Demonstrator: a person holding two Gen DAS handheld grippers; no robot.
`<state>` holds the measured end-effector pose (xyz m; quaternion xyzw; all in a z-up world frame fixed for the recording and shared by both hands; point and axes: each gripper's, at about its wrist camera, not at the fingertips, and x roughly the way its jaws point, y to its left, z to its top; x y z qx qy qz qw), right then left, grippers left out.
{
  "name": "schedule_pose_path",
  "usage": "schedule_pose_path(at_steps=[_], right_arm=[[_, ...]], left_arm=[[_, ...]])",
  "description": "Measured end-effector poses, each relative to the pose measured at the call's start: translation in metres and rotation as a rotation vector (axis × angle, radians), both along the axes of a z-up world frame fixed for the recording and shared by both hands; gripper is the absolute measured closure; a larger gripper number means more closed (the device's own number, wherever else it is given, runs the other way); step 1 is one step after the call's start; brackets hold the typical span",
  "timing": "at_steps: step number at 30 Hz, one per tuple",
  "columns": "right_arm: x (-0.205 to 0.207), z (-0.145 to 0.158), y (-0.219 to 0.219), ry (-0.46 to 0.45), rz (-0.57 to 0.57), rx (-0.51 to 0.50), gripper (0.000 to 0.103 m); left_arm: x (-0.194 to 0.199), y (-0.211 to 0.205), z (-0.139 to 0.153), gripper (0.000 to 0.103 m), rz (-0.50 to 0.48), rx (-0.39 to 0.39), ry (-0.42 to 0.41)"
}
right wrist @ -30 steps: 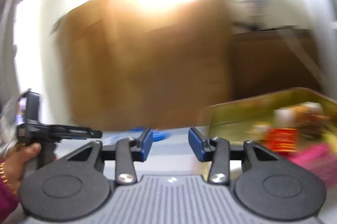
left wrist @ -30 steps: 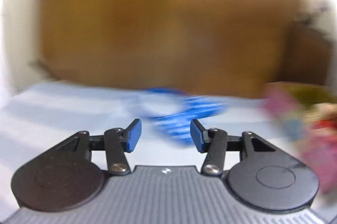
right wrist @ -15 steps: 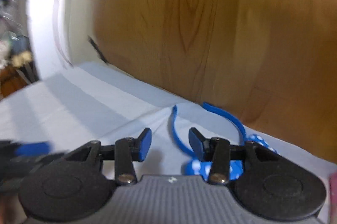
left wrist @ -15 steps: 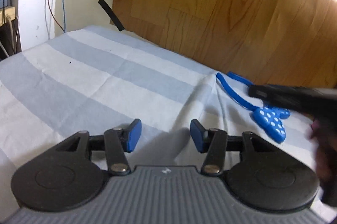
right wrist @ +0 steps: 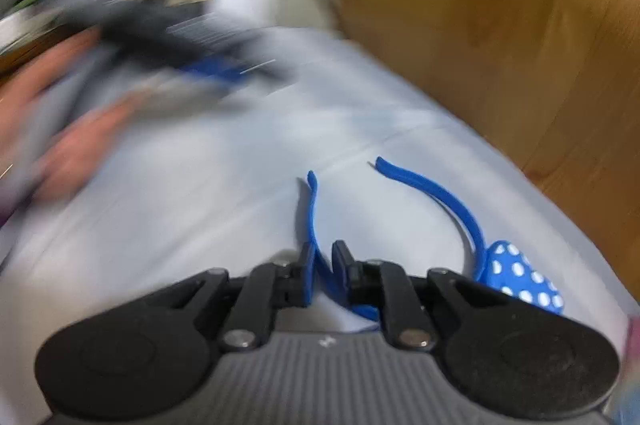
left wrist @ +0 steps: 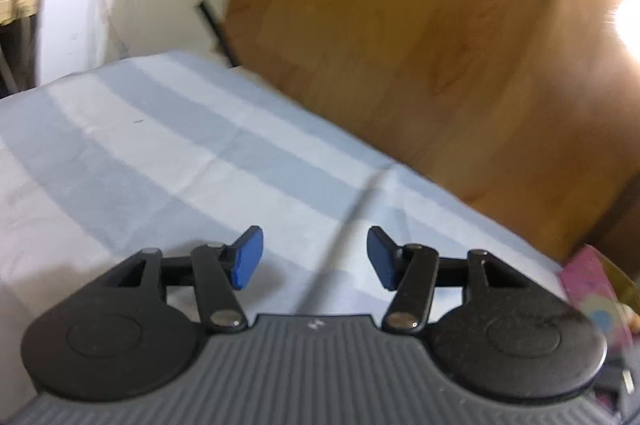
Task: Organize rigid objects
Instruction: 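Grasp the blue polka-dot headband band with the right tool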
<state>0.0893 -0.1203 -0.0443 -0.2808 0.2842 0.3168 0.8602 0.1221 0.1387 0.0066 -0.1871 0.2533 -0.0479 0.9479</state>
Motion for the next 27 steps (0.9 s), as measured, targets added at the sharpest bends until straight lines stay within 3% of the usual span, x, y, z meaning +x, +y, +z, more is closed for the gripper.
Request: schedule_pose_path(at_steps=[3, 6, 9, 11, 13, 15, 17, 18, 20, 22, 24, 25, 27], right_arm=[[-0.089, 0.000, -0.053, -0.072, 0.044, -0.059, 0.085], [-0.148, 0.007, -0.104, -0.126, -0.104, -0.040, 0.081], [-0.181, 0.016, -0.145, -0.128, -0.295, 0.108, 0.080], [-0.194, 0.020, -0.157, -0.113, -0.342, 0.249, 0.079], [-0.192, 0.019, -0.157, -0.052, -0.361, 0.369, 0.073], [-0.179, 0.012, -0.150, 0.011, -0.371, 0.417, 0.073], [-0.169, 0.003, -0.141, 0.040, -0.384, 0.413, 0.073], [-0.162, 0.000, -0.139, 0.065, -0.400, 0.400, 0.072], [-0.138, -0.006, -0.138, 0.111, -0.438, 0.399, 0.071], [-0.116, -0.011, -0.143, 0.073, -0.490, 0.420, 0.066], [-0.101, -0.006, -0.145, -0.069, -0.592, 0.410, 0.055], [-0.100, -0.002, -0.147, -0.113, -0.636, 0.419, 0.055], [-0.113, 0.004, -0.155, -0.106, -0.609, 0.526, 0.054]], left_arm=[[-0.012, -0.025, 0.003, 0.041, -0.199, 0.012, -0.056], [-0.030, -0.066, 0.002, 0.041, -0.397, 0.103, -0.080], [-0.049, -0.105, 0.000, 0.041, -0.532, 0.185, -0.071], [-0.058, -0.128, -0.004, 0.041, -0.543, 0.303, -0.094], [-0.057, -0.149, -0.010, 0.043, -0.478, 0.456, -0.055], [-0.050, -0.156, -0.016, 0.052, -0.452, 0.526, 0.006], [-0.045, -0.156, -0.022, 0.059, -0.445, 0.527, 0.037], [-0.047, -0.154, -0.021, 0.073, -0.450, 0.507, 0.042], [-0.056, -0.156, -0.019, 0.086, -0.487, 0.483, 0.058], [-0.071, -0.164, -0.018, 0.086, -0.516, 0.499, 0.073], [-0.092, -0.171, -0.018, 0.086, -0.577, 0.472, 0.086], [-0.104, -0.174, -0.018, 0.086, -0.630, 0.453, 0.092], [-0.126, -0.173, -0.014, 0.080, -0.685, 0.448, 0.079]])
